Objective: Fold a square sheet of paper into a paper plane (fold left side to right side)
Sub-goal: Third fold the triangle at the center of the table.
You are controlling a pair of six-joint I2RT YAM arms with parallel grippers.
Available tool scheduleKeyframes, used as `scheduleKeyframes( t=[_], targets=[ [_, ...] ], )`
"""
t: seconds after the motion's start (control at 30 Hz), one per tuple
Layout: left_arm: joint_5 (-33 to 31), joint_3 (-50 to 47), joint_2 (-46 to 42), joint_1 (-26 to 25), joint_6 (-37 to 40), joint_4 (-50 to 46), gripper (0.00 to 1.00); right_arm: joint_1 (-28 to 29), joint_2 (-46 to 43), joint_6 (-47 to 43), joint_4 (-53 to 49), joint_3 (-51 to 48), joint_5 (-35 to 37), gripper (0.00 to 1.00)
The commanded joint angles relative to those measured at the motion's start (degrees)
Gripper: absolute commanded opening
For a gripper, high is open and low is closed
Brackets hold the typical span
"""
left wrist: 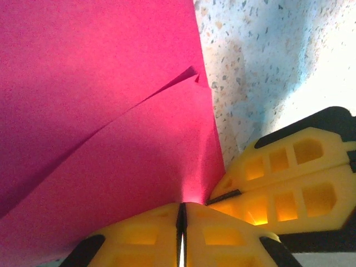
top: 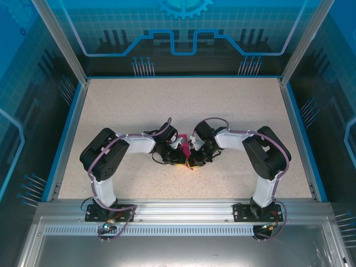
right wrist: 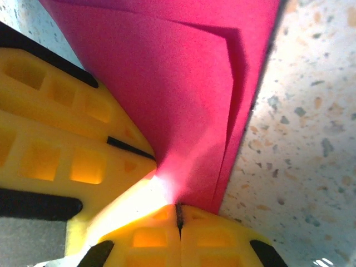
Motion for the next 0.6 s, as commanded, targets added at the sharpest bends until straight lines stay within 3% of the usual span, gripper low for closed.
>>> scheduleKeyframes(
  t=[0.0, 0.57],
  targets=[
    [-7.52, -0.40, 0.92, 3.18, 3.34, -5.80, 0.12, -0.03, 3.35, -0.89, -6.04, -2.39, 9.52, 0.00],
    [-9.95, -3.16, -1.29, 15.39, 11.19, -10.75, 0.11, -0.03, 2.36, -1.16, -6.66, -3.10, 9.06, 0.00]
  ],
)
